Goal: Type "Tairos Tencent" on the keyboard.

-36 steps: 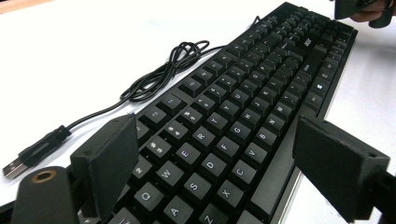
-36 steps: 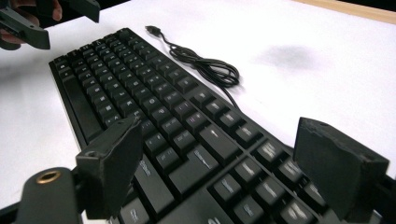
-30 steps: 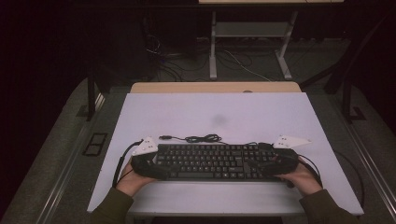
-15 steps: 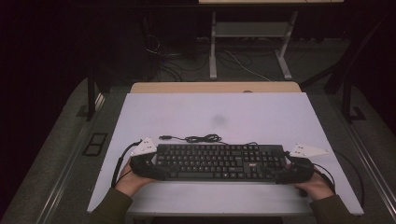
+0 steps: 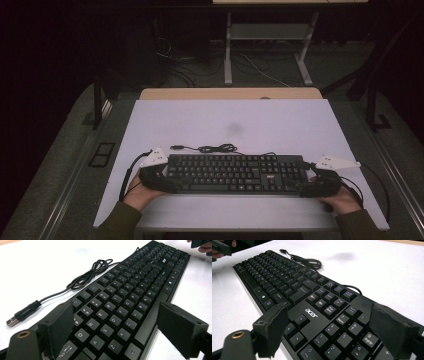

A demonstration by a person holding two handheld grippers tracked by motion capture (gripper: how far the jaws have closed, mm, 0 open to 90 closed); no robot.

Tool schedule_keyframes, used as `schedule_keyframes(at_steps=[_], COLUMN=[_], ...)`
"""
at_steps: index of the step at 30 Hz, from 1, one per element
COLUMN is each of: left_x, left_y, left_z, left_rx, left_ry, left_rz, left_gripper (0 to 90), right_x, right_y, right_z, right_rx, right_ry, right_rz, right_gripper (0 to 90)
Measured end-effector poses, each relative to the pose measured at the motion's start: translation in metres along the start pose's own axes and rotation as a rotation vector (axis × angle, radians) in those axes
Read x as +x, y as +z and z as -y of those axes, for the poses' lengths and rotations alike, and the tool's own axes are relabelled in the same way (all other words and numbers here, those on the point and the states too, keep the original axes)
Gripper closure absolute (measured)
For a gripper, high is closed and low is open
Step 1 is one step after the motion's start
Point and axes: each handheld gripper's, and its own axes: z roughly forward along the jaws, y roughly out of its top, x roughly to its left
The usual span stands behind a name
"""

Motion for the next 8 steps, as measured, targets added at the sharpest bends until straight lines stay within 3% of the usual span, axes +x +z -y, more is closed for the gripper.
schedule_keyframes(at_steps=[8], left_x=[0.0], left_y=[0.0002], left_z=[-0.0001], left_rx=[0.0], left_ry=[0.001], left_rz=[-0.001], left_gripper=[13.7], right_x=[0.0003], right_y=[-0.0001], right_z=[-0.0002], right_rx=[-0.002], right_ry=[0.001], right_rz=[-0.001], right_gripper=[14.8])
